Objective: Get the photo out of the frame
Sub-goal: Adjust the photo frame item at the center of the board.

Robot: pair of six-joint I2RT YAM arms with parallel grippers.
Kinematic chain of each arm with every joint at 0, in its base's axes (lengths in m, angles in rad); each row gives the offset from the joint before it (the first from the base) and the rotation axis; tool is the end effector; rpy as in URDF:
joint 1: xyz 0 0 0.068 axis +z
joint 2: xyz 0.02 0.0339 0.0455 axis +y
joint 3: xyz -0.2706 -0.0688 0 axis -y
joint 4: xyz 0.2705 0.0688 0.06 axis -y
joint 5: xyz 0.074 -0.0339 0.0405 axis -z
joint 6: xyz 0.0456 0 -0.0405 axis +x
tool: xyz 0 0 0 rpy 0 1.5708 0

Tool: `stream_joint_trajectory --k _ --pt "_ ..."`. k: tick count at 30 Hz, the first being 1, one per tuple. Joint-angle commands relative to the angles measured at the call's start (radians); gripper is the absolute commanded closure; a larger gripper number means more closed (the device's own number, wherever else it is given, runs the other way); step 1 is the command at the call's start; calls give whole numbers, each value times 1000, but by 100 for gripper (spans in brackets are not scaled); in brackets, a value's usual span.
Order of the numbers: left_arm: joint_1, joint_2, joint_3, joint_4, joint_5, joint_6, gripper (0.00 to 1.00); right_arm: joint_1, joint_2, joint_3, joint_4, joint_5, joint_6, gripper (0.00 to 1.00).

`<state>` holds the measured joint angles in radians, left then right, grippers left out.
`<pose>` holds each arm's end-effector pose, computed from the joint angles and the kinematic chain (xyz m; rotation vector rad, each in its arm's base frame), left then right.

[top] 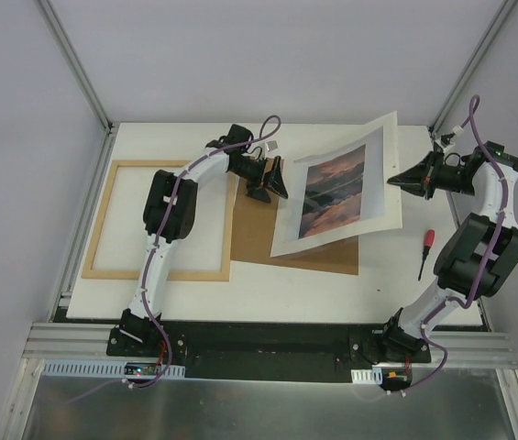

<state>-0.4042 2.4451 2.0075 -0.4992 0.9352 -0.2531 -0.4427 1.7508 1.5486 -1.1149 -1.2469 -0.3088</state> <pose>0.4985 -0.2531 0.1454 0.5947 2.4333 -1.4427 0.3508 -0.1185 0.2985 -0.0524 2.1375 1.3247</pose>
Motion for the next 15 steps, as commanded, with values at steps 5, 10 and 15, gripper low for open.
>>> stream_joint_trajectory --k 5,10,15 --pt "1 75 16 93 -16 -66 1 -7 -103 4 -39 -83 -47 100" --pt "10 66 40 132 -1 -98 1 -7 -91 18 -111 -82 -112 100" --pt "8 69 5 136 -25 -97 1 -10 -88 13 -115 -130 -125 100"
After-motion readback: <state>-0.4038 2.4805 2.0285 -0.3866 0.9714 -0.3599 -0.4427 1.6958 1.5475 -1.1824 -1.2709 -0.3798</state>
